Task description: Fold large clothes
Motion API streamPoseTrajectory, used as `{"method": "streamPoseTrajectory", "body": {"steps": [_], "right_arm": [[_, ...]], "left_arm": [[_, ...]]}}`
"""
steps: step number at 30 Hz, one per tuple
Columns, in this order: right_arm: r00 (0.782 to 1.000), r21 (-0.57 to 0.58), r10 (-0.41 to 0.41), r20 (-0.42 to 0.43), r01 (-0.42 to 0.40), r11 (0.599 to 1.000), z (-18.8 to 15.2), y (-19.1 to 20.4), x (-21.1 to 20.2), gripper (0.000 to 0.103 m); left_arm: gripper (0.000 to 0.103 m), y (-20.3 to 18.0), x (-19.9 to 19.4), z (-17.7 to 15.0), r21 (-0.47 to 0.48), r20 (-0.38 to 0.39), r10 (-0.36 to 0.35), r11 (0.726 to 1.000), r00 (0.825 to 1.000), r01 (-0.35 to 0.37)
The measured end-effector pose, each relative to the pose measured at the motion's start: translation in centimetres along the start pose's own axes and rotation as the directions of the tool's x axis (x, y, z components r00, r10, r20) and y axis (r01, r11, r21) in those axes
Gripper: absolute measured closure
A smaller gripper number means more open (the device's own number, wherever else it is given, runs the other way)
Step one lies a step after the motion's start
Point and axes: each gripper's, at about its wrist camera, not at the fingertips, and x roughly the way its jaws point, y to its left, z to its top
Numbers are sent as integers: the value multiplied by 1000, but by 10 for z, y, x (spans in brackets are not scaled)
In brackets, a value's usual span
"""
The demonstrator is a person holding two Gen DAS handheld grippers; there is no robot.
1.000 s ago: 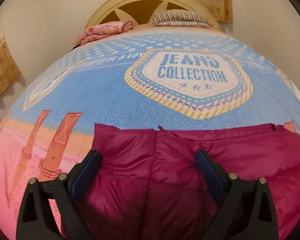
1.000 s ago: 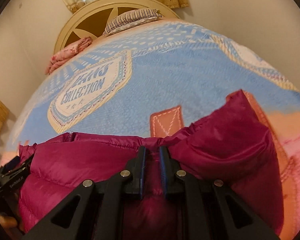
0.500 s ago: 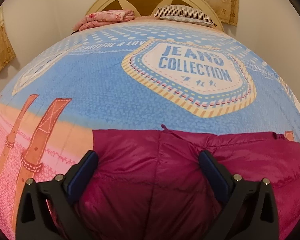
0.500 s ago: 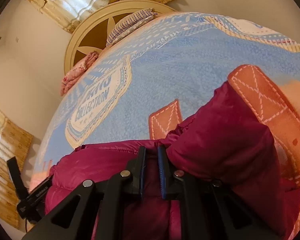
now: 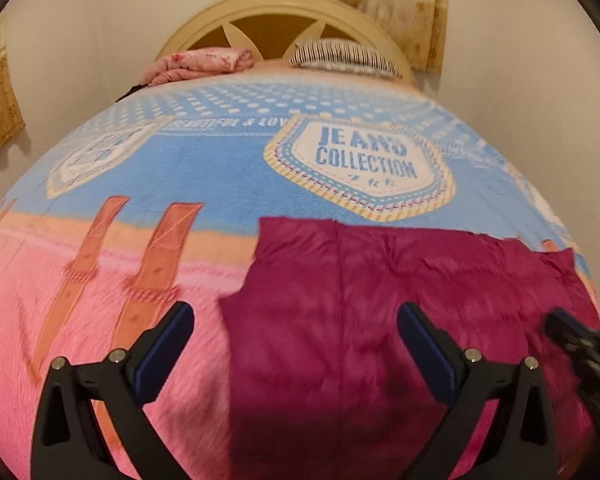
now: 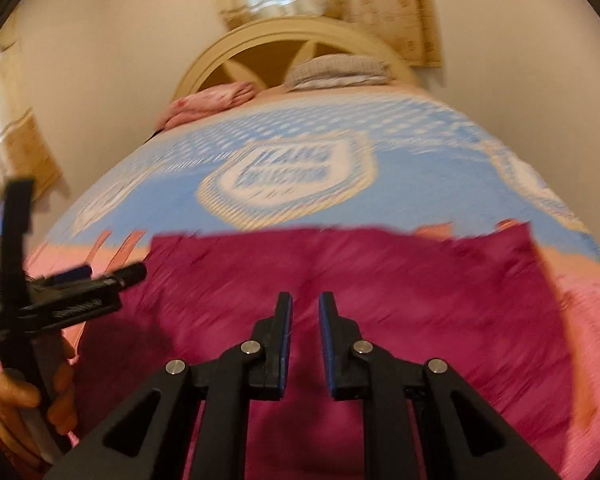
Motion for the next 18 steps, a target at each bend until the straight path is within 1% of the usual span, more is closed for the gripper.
{"method": "streamPoseTrajectory", "body": {"steps": [2, 5, 6, 8, 9, 10, 12, 14, 16, 17, 18], "right_arm": [[1000, 41, -9, -10, 10, 999, -7, 2, 12, 89], [999, 100, -13, -51, 18, 995, -19, -6, 35, 89], [998, 106, -9, -59, 15, 994, -23, -8, 40, 89], [999, 90, -9, -53, 14, 996, -29, -10, 46, 90], [999, 83, -10, -52, 15, 996, -31, -11, 50, 90], [998, 86, -8, -56, 13, 996, -32, -12, 52, 90], [998, 99, 3, -65, 3, 995, -34, -14, 53, 90], [997, 118, 19, -71, -10, 993, -34, -18, 55, 90], [997, 129, 25, -73, -16, 992, -35, -21, 57, 92], [997, 130, 27, -74, -17, 991, -35, -21, 58, 92], [997, 132, 28, -75, -18, 991, -34, -21, 59, 92]], "left_arm": [[0, 11, -4, -13, -36, 2, -4, 999, 1000, 4], [0, 26, 7, -28, -122, -38, -62, 991, 997, 57], [0, 31, 15, -34, -161, -60, -82, 984, 995, 71], [0, 33, 24, -44, -209, -94, -114, 973, 989, 92], [0, 34, 29, -48, -240, -108, -150, 963, 983, 120], [0, 33, 34, -53, -270, -102, -181, 952, 978, 148], [0, 23, 32, -56, -243, -73, -153, 961, 986, 131], [0, 14, 35, -56, -222, -81, -147, 967, 986, 126], [0, 8, 37, -56, -223, -74, -177, 962, 982, 156], [0, 6, 38, -56, -225, -70, -211, 955, 975, 191], [5, 5, 39, -56, -227, -65, -230, 951, 971, 210]]}}
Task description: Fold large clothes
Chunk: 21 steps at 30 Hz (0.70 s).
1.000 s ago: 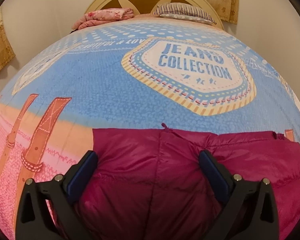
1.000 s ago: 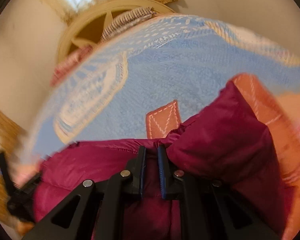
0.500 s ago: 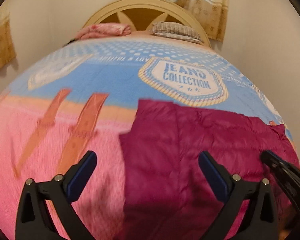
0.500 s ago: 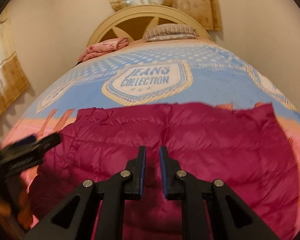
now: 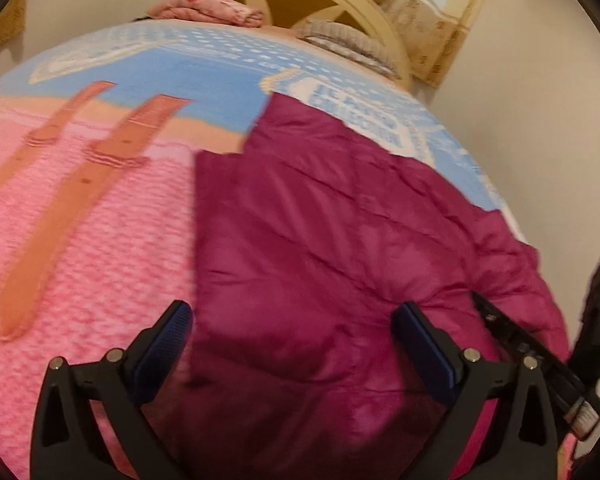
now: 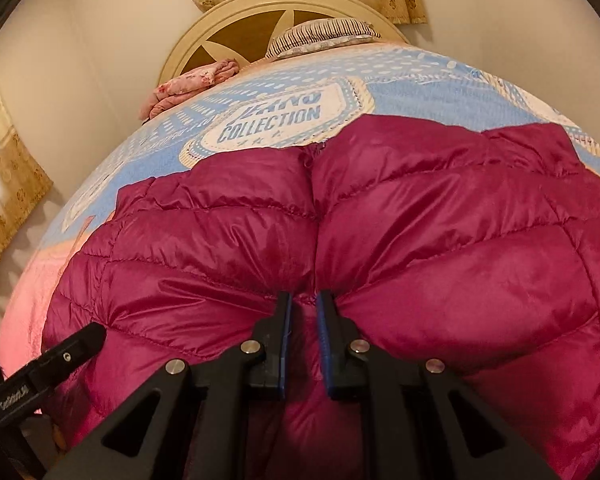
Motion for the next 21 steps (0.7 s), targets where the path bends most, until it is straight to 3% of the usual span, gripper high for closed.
{"method": "streamPoseTrajectory", "body": {"steps": [1, 6, 8, 14, 18, 21], "right_arm": [[1000, 3, 3, -1, -3, 1000, 0, -1, 0, 92], [1000, 26, 25, -7, -24, 999, -1, -6, -1, 92], [1000, 27, 24, -11, -24, 999, -1, -6, 0, 92], [999, 81, 20, -47, -16, 997, -3, -5, -3, 92], [996, 164, 40, -74, -27, 986, -20, 10, -15, 92], [983, 215, 150, -109, -124, 969, -38, 37, -21, 92]], "left_arm": [[10, -1, -1, 0, -5, 4, -25, 1000, 1000, 25], [68, 14, -8, 1, -139, 2, -199, 970, 980, 197], [77, 18, -13, 5, -193, 16, -280, 941, 960, 277], [86, -7, -53, 16, -125, 72, -358, 923, 931, 364], [88, -27, -80, 23, -40, 85, -362, 930, 928, 366], [88, -43, -112, 24, 60, 109, -334, 942, 936, 329]]}}
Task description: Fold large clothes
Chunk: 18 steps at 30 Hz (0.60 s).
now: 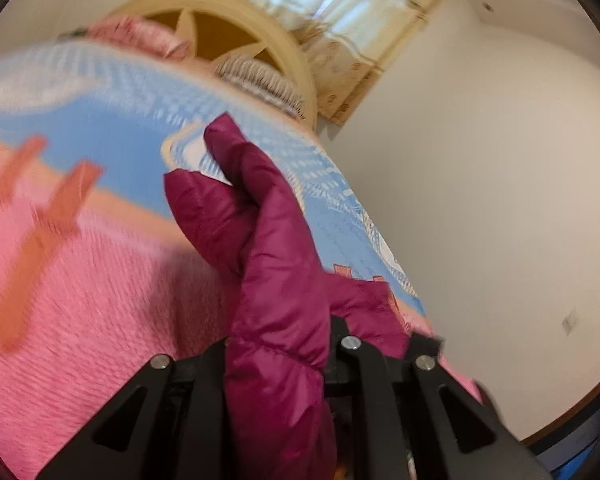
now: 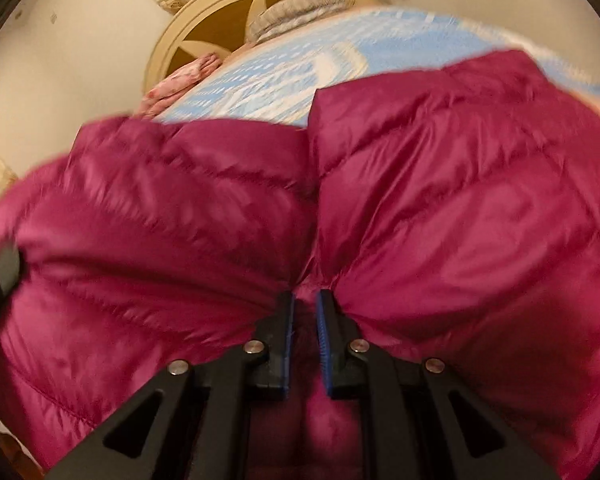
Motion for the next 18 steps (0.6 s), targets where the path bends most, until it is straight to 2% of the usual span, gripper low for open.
{"method": "streamPoseTrajectory", "body": {"steps": [2, 3, 4, 5, 6, 10, 12, 14, 15, 18], "right_arm": [[990, 27, 123, -69, -121, 992, -16, 20, 6, 92], [972, 57, 205, -112, -199, 978, -23, 30, 10, 92], [945, 96, 289, -151, -277, 956, -29, 38, 16, 92], [925, 119, 337, -174, -320, 940, -32, 42, 20, 92], [908, 133, 372, -192, -351, 927, -34, 46, 23, 92], [893, 159, 405, -196, -379, 912, -22, 30, 8, 93], [906, 137, 403, -127, -386, 912, -12, 12, -20, 92], [936, 90, 351, -11, -349, 933, 1, -16, -63, 92], [942, 81, 335, 29, -336, 938, 5, -27, -77, 92], [965, 50, 213, 155, -223, 974, 18, -70, -125, 92]], "left_arm": [[87, -24, -14, 3, 84, 17, 41, 996, 999, -42], [87, -28, -17, 2, 113, 22, 63, 991, 998, -65], [87, -38, -19, 1, 157, 22, 108, 981, 994, -110], [87, -45, -17, 0, 195, 21, 154, 968, 988, -155], [87, -51, -16, -3, 234, 27, 194, 953, 981, -195], [87, -70, -2, -12, 324, 35, 218, 921, 975, -218], [87, -80, 10, -23, 372, 33, 237, 899, 971, -232], [87, -94, 29, -37, 422, 13, 245, 877, 969, -227], [87, -100, 34, -44, 443, 1, 246, 869, 969, -221], [87, -125, 68, -84, 546, -35, 275, 811, 961, -213]]}}
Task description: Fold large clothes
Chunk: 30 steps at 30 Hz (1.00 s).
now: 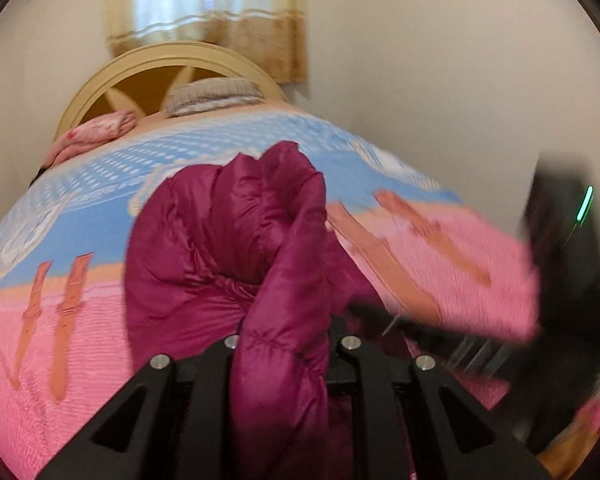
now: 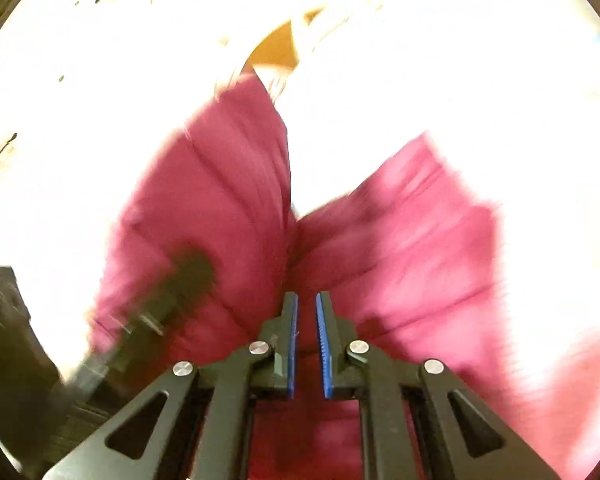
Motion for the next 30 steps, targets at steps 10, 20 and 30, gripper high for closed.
{"method": "streamPoseTrajectory", "body": {"steps": [10, 20, 30], "right_arm": [[998, 72, -29, 50, 26, 997, 14, -76, -41, 30], [983, -67, 33, -178, -46, 997, 41, -52, 14, 32], [960, -142, -94, -266, 57, 988, 38, -53, 57, 84]], "left_arm": [[85, -79, 46, -45, 245, -23, 40, 969, 999, -33], [61, -61, 27, -53, 215, -17, -126, 968, 992, 127], [26, 26, -85, -48, 146, 71, -300, 947, 951, 287]]}}
